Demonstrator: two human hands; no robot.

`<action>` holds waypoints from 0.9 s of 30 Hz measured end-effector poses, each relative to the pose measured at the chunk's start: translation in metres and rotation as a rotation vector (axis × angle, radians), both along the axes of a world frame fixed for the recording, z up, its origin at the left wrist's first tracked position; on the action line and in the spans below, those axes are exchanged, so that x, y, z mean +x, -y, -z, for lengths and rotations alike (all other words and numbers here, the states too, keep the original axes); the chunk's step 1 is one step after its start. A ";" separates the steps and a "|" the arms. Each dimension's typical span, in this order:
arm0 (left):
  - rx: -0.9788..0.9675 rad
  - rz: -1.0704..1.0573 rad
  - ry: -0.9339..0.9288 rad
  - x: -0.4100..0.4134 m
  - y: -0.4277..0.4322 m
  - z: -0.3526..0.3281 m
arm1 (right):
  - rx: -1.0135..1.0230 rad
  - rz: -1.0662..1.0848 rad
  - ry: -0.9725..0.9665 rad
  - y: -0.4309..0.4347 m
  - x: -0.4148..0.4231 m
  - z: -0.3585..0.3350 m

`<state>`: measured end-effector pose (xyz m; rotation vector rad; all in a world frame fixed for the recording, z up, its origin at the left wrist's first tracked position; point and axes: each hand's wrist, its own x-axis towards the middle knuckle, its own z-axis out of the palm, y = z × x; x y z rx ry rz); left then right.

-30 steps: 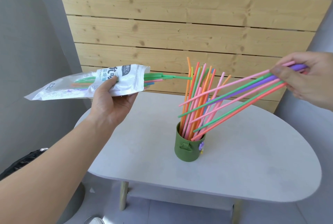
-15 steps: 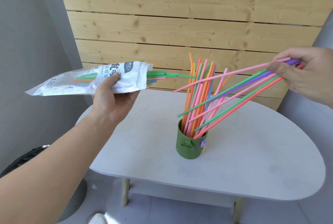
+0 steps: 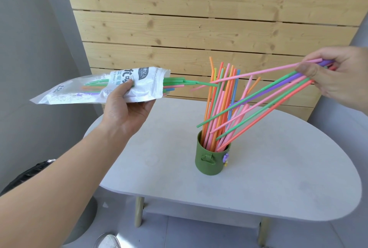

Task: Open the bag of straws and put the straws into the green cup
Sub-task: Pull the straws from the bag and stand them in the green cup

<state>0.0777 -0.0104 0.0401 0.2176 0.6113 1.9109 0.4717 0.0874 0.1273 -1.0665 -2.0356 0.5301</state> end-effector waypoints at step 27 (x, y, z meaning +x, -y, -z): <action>0.000 0.003 0.006 -0.001 0.000 0.000 | -0.150 -0.130 -0.021 0.015 0.005 -0.001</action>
